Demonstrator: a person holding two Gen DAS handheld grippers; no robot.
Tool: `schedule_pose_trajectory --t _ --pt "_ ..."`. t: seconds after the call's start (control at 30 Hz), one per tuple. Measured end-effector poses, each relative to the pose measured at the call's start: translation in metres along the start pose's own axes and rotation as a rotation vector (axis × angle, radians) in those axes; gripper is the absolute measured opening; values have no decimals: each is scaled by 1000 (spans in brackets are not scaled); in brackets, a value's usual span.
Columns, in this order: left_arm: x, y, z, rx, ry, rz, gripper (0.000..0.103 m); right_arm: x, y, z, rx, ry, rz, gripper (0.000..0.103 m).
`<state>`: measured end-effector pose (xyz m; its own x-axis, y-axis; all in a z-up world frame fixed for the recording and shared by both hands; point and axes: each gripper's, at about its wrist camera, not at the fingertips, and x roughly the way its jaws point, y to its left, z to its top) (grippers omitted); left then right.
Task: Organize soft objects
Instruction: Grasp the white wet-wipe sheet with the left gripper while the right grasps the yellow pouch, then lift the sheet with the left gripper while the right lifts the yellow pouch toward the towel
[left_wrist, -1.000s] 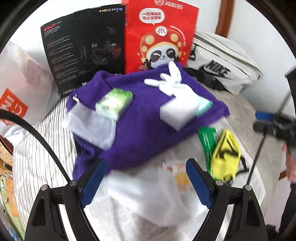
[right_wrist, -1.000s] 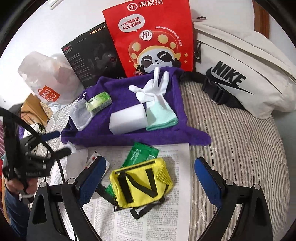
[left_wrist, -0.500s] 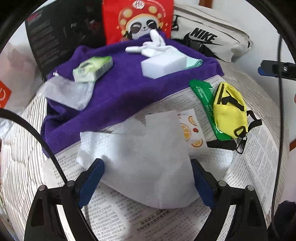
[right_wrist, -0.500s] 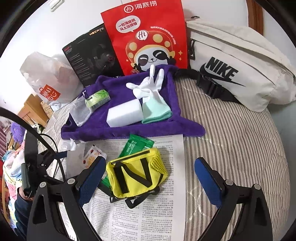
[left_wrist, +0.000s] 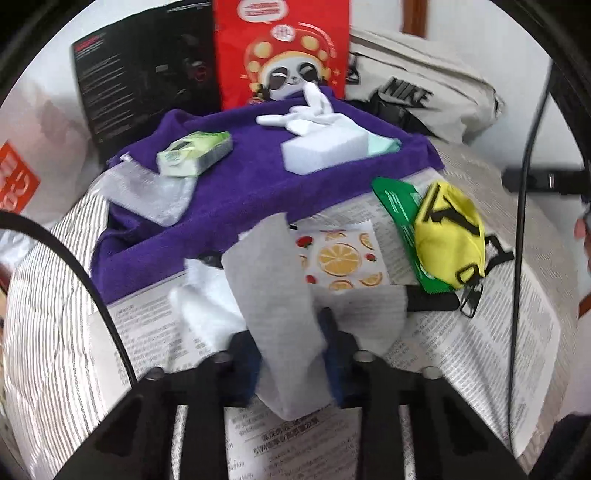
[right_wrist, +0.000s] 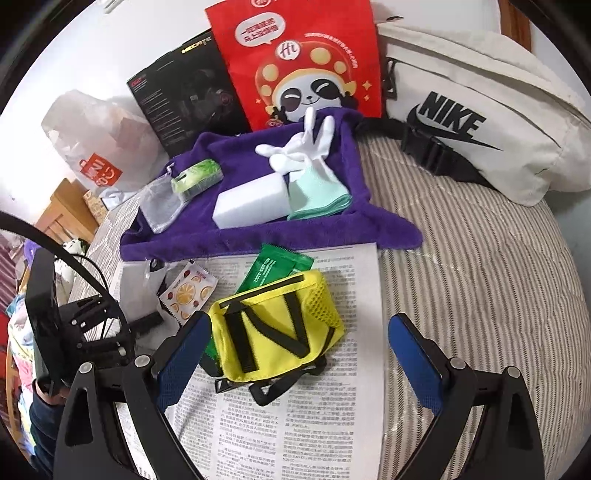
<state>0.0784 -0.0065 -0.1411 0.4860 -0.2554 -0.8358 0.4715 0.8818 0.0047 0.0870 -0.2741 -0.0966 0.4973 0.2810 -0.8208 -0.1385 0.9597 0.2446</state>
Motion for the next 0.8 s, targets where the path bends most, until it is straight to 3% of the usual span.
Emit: schedule_pose_trajectory --t 0.23,0.33,0.57,0.7,0.8 --pt "-4 29 3 -168 40 -1 10 16 8 -7 -45 34 20 96" --pt "0 32 5 -193 43 46 10 24 13 -9 -66 45 39 96" --pt "4 37 5 -244 40 41 10 45 21 -10 -119 67 56 96" --pt "3 39 6 -253 46 34 10 62 25 -12 -173 79 15 96" --pt "4 38 6 -247 47 35 10 69 22 -13 -163 77 36 100"
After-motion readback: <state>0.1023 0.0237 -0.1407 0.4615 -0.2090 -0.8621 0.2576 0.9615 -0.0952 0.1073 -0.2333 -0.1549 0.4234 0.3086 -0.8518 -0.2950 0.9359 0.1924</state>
